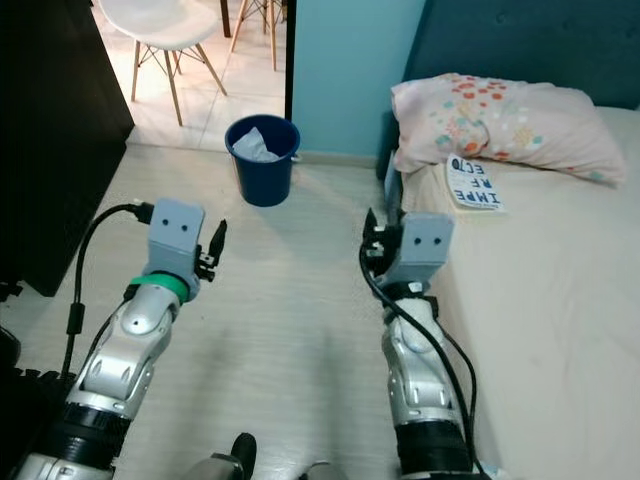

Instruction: Clean up the room

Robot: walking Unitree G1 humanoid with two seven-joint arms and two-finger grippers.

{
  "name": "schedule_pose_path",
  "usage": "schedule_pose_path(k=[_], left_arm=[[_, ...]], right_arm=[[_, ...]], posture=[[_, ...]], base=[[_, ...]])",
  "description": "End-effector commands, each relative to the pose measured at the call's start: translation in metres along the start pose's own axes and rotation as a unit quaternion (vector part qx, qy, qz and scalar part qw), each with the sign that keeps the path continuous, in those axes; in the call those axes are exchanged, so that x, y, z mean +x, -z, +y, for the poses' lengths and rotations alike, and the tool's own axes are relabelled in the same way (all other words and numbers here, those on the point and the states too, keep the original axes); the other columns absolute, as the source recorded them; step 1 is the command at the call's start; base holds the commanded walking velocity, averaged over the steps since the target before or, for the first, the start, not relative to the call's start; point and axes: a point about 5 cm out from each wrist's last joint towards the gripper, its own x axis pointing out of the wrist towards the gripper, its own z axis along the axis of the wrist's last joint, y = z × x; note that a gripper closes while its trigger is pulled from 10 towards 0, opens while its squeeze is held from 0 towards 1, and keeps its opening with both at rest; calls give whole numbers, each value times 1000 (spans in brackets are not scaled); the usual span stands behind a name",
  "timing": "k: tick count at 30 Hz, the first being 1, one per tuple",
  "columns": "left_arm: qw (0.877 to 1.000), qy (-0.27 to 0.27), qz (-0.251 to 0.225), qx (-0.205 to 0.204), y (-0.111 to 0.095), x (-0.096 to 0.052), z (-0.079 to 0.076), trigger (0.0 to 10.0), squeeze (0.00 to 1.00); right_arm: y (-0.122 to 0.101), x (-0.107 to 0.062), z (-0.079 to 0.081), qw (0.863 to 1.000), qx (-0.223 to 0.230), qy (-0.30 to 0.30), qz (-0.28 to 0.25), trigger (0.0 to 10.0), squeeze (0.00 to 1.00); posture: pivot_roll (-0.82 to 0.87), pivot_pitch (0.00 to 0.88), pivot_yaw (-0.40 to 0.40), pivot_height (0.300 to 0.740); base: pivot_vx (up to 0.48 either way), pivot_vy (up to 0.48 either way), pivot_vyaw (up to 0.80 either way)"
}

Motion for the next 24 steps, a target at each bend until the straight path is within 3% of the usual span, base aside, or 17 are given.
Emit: schedule_pose_path(k=[1,12,24], left_arm=[[1000,3,13,8,9,-3,-2,10000,0],[1000,10,15,15,15,-5,-7,10000,0],[1000,14,12,18,17,-6,-10,10000,0]], right_arm=[[7,-5,-1,1000,-7,4,13,10000,0],[19,-14,3,999,-10,8,33,10000,0],[18,-13,1,1000,-6,7,25,10000,0]], posture=[[-115,106,36,740],[-122,108,31,740],[-121,101,28,740]], base=[[0,0,0],[0,0,0],[0,0,0]])
